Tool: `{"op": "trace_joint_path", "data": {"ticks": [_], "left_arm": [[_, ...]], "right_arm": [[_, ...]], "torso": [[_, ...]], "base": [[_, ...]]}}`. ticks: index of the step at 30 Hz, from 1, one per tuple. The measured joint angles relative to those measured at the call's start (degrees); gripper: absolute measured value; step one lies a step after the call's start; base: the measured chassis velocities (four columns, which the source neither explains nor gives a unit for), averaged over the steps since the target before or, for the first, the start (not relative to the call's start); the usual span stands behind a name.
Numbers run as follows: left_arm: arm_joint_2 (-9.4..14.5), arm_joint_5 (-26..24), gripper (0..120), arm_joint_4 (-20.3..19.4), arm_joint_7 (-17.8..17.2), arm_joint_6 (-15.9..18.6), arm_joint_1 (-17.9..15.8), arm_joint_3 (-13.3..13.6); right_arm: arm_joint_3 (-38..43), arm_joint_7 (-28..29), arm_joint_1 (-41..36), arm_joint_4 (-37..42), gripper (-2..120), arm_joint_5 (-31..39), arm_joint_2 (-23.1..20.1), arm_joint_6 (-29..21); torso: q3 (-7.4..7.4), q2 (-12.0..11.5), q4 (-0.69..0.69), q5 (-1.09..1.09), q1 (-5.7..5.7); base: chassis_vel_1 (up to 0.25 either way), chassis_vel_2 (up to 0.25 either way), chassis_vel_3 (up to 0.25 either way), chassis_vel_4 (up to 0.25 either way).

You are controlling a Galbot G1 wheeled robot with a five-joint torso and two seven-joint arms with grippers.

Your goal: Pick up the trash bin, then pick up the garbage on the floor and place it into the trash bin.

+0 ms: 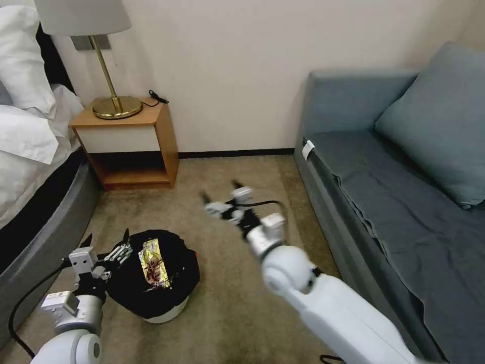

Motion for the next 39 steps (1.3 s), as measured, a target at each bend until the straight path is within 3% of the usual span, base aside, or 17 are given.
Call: {"op": "trace_joint_path", "data": {"ticks": [5,9,22,29,39], "left_arm": [[0.3,1.1,100,-0.7,0.0,0.0,0.6,2.3],[1.0,2.5,100,-1.6,-0.9,0.0,1.4,4.7],[2.1,5.1,100,-3.7,-3.1,1.0,2.4,7.7],[1.8,6.4,100,-4.0,-6.3,-2.4,2.9,8.4],[1.1,7.9,100,-2.5,-7.8,-7.1,4.1,8.4]], "right_arm": [[10.8,3.4,-8.6,7.8,100,-6.6,0.8,-3.7],[17.5,4.1,-17.1,13.1,100,-10.1,5.2,-4.5],[22.0,4.3,-28.3,17.3,100,-13.9,9.2,-3.4],[21.4,2.2,-30.3,17.4,100,-13.9,10.4,-1.1],[19.9,0.1,-31.3,16.7,100,-14.7,11.3,-0.6]], "torso": [[0.0,0.0,0.0,0.0,0.0],[0.0,0.0,0.02,-0.02,0.0],[0.0,0.0,0.01,-0.02,0.0],[0.0,0.0,0.02,-0.02,0.0],[0.0,0.0,0.02,-0.02,0.0]], "base": [[0.0,0.0,0.0,0.0],[0.0,0.0,0.0,0.0],[0.0,0.0,0.0,0.0],[0.0,0.0,0.0,0.0],[0.0,0.0,0.0,0.0]]}}
